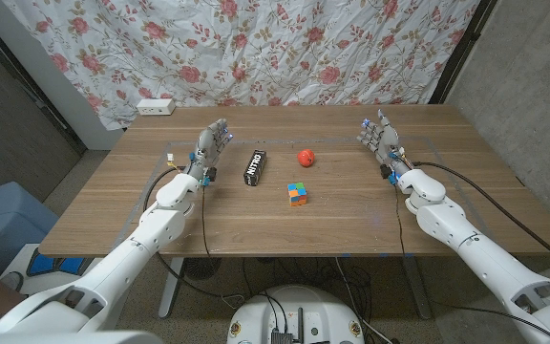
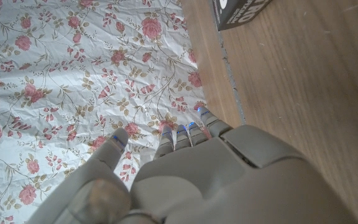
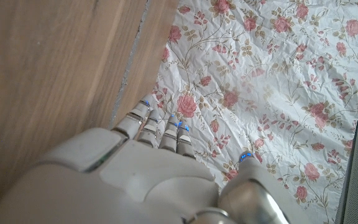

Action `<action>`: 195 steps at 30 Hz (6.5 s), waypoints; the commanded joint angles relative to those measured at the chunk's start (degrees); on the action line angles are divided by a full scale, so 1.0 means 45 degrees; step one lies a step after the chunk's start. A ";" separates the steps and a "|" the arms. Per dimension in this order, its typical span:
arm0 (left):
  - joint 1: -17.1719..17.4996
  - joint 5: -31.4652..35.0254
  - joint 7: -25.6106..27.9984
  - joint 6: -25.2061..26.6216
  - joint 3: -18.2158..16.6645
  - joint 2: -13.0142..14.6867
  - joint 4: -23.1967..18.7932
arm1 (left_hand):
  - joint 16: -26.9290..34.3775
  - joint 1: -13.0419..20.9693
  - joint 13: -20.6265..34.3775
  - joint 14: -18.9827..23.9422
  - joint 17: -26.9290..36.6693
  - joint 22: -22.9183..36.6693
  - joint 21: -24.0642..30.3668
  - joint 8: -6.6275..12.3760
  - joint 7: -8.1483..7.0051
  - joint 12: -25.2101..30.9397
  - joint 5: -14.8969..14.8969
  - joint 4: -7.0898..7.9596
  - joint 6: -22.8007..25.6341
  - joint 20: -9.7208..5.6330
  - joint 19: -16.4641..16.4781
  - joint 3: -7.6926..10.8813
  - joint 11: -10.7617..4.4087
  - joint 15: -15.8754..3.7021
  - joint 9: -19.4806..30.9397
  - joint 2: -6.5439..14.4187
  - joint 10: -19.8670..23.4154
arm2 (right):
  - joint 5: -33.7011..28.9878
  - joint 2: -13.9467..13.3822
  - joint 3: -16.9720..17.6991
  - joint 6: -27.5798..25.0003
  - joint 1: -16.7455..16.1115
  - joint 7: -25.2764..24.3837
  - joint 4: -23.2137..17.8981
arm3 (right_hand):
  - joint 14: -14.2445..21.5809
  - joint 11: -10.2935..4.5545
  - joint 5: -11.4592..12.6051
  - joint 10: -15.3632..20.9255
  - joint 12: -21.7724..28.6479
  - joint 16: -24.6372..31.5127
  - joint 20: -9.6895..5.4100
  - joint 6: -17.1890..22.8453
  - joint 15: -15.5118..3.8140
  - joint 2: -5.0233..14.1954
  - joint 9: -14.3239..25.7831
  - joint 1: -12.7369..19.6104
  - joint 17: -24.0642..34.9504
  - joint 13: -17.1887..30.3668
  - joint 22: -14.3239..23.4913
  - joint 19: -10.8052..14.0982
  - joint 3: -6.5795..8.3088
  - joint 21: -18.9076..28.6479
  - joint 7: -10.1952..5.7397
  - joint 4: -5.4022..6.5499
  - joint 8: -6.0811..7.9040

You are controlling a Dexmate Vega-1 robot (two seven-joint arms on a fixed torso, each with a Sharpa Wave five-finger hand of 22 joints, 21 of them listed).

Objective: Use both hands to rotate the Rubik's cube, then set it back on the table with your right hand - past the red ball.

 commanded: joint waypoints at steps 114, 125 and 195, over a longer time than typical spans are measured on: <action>0.1865 0.0286 0.1327 0.0154 -0.0947 0.1289 -0.1953 | 0.0055 -0.0125 0.0023 0.0165 0.0074 0.0021 0.0007 0.0048 0.0012 0.0037 0.0033 -0.0154 0.0462 0.0078 0.0241 0.0326 -0.0170 -0.0225 0.0060 0.1058 0.0349 | -1.4060 -0.6254 -0.3993 -1.1076 0.2454 0.7093 -1.3420 | -0.3439 -0.0665 -0.0322 -0.1990 -0.0058 0.0004 0.1179 -0.2891 0.1248 -0.0838 0.0145 0.4221 -0.1872 -0.0483 0.0028 -0.3570 0.1627 -0.0031 -0.0765 -0.2932 -0.0006; 0.1849 0.0195 0.1070 0.0240 -0.1016 0.1515 -0.1890 | 0.0054 -0.0137 0.0024 0.0166 0.0077 0.0022 0.0001 0.0057 0.0049 0.0040 0.0036 -0.0130 0.0524 0.0067 0.0235 0.0354 -0.0130 -0.0195 0.0061 0.1083 0.0386 | -1.6692 -0.5582 -0.5313 -1.1783 0.3192 0.8945 -1.3757 | -0.3396 -0.0723 -0.0367 -0.1787 0.0103 0.0102 0.1417 -0.2931 0.1328 -0.1067 0.0153 0.4783 -0.1949 -0.0460 0.0022 -0.3951 0.1808 -0.0090 -0.0729 -0.2938 0.0160; 0.1904 -0.0135 0.0257 -0.0382 -0.1123 0.1587 -0.0842 | 0.0092 -0.0235 0.0030 0.0326 0.0091 0.0024 0.0034 0.0068 0.0190 0.0057 0.0046 0.0121 0.0815 0.0092 0.0401 0.0459 -0.0105 -0.0169 0.0069 0.1113 0.0639 | -2.4431 -0.0263 -0.6206 -0.8236 0.2363 1.4266 -1.0666 | -0.2326 -0.0537 -0.0315 -0.1200 0.0382 0.0523 0.1327 -0.3092 0.1448 -0.1866 0.0229 0.6331 -0.2175 -0.0331 0.0014 -0.2910 0.2262 0.0229 -0.0697 -0.2810 0.0451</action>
